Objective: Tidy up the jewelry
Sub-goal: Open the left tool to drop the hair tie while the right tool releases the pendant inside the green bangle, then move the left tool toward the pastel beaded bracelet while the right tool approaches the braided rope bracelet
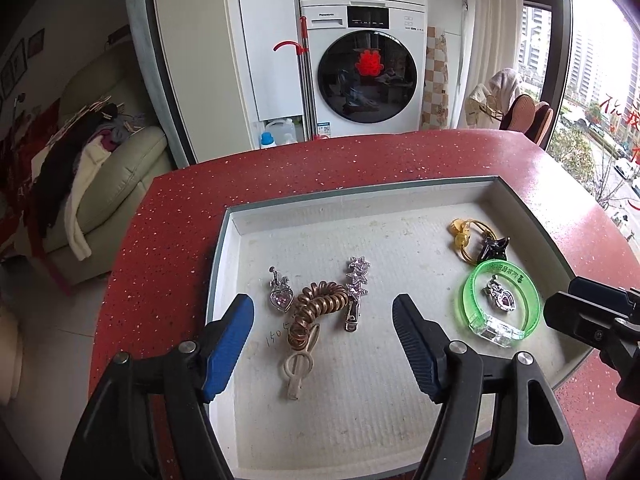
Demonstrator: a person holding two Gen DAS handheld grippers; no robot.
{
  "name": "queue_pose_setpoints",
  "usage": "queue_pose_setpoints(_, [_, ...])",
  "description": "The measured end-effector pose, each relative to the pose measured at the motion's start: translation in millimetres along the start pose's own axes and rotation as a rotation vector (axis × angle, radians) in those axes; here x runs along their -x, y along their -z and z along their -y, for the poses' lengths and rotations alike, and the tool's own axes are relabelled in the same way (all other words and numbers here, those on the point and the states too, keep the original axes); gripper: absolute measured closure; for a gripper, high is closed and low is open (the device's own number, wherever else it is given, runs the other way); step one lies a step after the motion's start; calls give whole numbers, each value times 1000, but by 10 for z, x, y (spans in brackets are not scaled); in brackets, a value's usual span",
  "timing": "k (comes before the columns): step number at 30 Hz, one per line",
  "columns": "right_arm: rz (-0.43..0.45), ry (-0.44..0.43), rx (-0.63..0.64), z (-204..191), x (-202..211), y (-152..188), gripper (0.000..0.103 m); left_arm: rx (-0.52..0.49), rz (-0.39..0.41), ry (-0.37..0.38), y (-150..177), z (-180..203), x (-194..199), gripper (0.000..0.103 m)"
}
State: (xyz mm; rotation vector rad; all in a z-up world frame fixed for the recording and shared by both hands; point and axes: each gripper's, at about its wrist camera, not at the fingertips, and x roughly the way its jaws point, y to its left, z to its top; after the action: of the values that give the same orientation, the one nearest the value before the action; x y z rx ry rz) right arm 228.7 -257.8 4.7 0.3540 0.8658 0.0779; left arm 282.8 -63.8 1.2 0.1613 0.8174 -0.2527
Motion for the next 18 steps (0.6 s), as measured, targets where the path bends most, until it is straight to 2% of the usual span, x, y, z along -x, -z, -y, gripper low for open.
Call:
queue_pose_setpoints(1, [1, -2, -1, 6, 17, 8, 39, 3, -1, 1, 5, -10, 14, 5])
queue_pose_setpoints(2, [2, -3, -1, 5, 35, 18, 39, 6, 0, -1, 18, -15, 29, 0])
queue_pose_setpoints(6, [8, -6, 1, -35, 120, 72, 37, 4, 19, -9, 57, -41, 136, 0])
queue_pose_setpoints(8, [14, -9, 3, -46, 173, 105, 32, 5, 23, -12, 72, -50, 189, 0])
queue_pose_setpoints(9, [20, -11, 5, -58, 202, 121, 24, 4, 25, -13, 80, -55, 220, 0])
queue_pose_setpoints(10, [28, -12, 8, -77, 235, 142, 21, 3, 25, -13, 95, -58, 247, 0])
queue_pose_setpoints(18, [72, -33, -1, -116, 493, 325, 16, 2, 13, 4, 270, -86, 475, 0])
